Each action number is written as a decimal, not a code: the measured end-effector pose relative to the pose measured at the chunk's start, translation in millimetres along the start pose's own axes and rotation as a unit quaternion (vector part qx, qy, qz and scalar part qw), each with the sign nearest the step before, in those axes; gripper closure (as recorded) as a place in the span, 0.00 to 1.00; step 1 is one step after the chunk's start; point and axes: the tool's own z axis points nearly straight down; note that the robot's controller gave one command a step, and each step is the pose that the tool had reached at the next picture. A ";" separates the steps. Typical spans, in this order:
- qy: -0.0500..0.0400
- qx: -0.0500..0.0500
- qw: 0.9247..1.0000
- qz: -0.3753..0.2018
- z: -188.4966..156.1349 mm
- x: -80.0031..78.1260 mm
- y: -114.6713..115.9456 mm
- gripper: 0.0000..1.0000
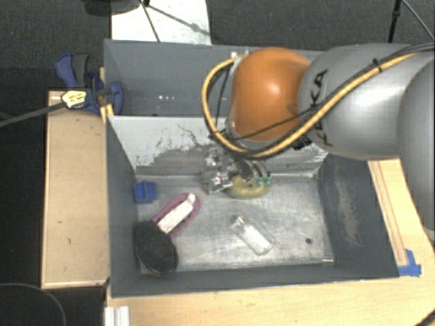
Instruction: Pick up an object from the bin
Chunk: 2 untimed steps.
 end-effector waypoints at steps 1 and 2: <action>0.005 -0.001 1.000 0.001 5.1 2.4 1.1 0.00; 0.006 0.000 0.990 -0.140 106.4 17.6 70.0 0.00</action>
Offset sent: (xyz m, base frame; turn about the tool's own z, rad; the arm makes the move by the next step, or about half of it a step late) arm 0.0000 0.0000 0.0000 0.0000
